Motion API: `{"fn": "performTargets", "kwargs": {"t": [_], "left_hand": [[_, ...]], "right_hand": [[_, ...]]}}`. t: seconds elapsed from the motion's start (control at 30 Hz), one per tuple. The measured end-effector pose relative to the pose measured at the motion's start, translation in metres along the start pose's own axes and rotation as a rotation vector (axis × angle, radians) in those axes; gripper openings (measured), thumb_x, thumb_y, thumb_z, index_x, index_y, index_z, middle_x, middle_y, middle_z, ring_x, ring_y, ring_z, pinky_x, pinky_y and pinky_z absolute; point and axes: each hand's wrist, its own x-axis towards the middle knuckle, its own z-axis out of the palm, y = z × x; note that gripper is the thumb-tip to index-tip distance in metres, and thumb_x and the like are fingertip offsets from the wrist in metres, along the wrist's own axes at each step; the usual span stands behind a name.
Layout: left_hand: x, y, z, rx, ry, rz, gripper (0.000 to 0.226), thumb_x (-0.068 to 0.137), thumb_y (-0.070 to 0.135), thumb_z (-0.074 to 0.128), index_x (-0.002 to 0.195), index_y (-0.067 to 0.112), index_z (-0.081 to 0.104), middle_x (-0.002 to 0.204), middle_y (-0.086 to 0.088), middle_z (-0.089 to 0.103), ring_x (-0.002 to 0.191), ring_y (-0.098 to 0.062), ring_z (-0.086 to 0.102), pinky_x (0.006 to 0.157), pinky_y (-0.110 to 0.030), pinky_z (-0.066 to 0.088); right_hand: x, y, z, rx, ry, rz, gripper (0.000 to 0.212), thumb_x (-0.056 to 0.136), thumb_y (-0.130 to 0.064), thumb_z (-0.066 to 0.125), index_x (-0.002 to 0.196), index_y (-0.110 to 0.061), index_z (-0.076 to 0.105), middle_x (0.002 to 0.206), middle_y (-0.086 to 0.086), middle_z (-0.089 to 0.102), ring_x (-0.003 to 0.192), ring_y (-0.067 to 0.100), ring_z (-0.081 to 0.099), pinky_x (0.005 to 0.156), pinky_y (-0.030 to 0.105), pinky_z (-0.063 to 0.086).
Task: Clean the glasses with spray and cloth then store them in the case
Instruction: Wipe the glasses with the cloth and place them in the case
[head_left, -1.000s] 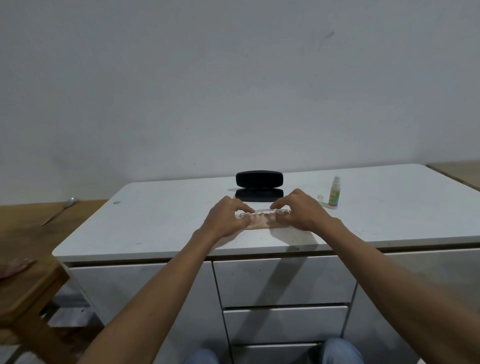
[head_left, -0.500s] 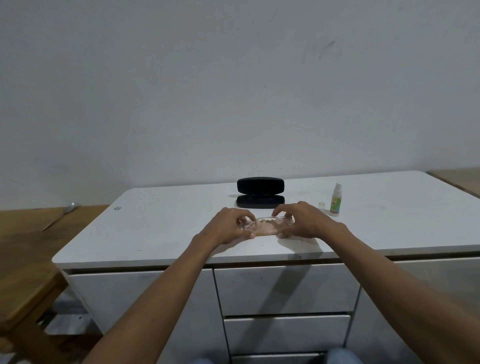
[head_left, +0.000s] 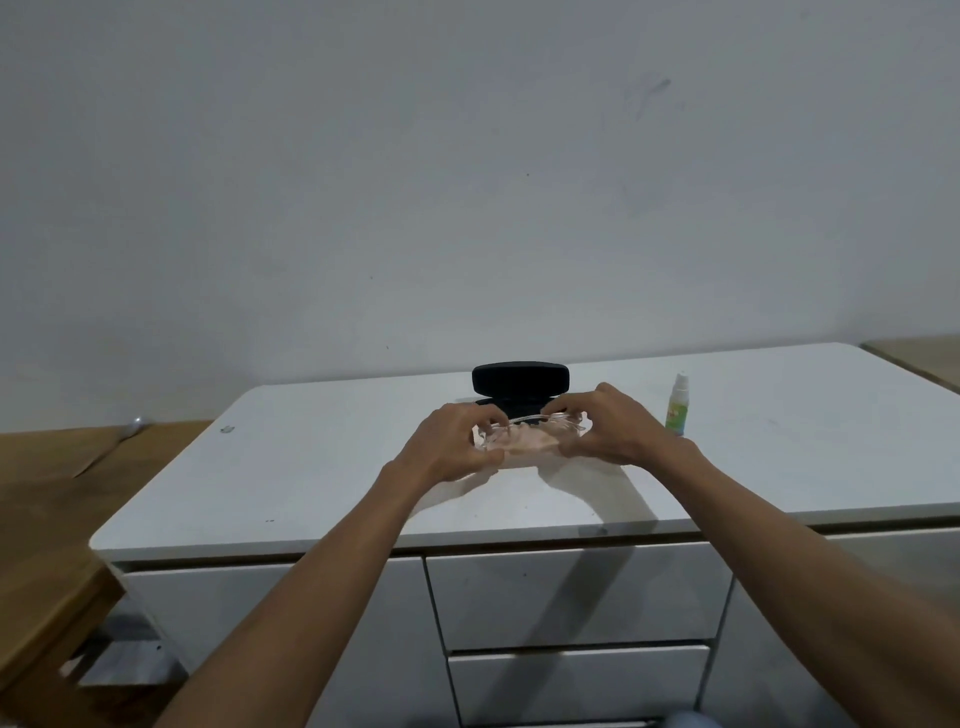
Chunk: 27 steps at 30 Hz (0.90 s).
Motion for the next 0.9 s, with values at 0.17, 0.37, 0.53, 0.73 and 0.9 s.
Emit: {"fn": "performTargets", "kwargs": {"t": [0.17,0.37,0.53,0.73,0.9], "left_hand": [[0.033,-0.009,-0.010,-0.004,0.019,-0.005,0.040,0.076,0.033,0.076,0.115,0.033,0.068,0.104,0.010,0.069,0.066,0.001,0.056,0.072,-0.031,0.052],[0.067,-0.025,0.002,-0.049,0.042,-0.044,0.039,0.077,0.029,0.074,0.115,0.034,0.068,0.106,0.010,0.066,0.070,0.006,0.053,0.071,-0.027,0.046],[0.079,-0.039,0.024,-0.108,0.092,-0.057,0.041,0.077,0.027,0.072,0.116,0.035,0.067,0.112,0.011,0.065,0.075,0.000,0.054,0.073,-0.026,0.047],[0.078,-0.046,0.038,-0.128,0.131,-0.090,0.032,0.081,0.029,0.069,0.110,0.042,0.063,0.110,0.016,0.063,0.082,-0.001,0.057,0.074,-0.024,0.046],[0.074,-0.052,0.043,-0.125,0.141,-0.087,0.022,0.087,0.034,0.067,0.107,0.041,0.064,0.103,0.015,0.064,0.079,-0.002,0.056,0.073,-0.029,0.049]], "right_hand": [[0.030,0.007,-0.002,0.050,0.043,0.029,0.053,0.075,-0.047,0.077,0.125,-0.049,0.061,0.108,0.000,0.065,0.103,0.014,0.047,0.075,0.032,0.041],[0.061,0.020,0.011,0.065,0.112,0.082,0.054,0.075,-0.048,0.076,0.127,-0.050,0.061,0.108,0.001,0.066,0.109,0.019,0.052,0.079,0.034,0.048],[0.072,0.027,0.024,0.035,0.157,0.075,0.055,0.079,-0.035,0.075,0.132,-0.038,0.062,0.109,-0.001,0.073,0.108,0.024,0.051,0.082,0.039,0.052],[0.080,0.034,0.040,0.052,0.139,0.073,0.045,0.087,-0.028,0.070,0.131,-0.034,0.064,0.110,0.002,0.073,0.110,0.028,0.050,0.080,0.039,0.050],[0.082,0.039,0.044,0.048,0.120,0.080,0.041,0.093,-0.027,0.065,0.132,-0.036,0.065,0.114,-0.001,0.073,0.116,0.028,0.049,0.079,0.035,0.046]]}}
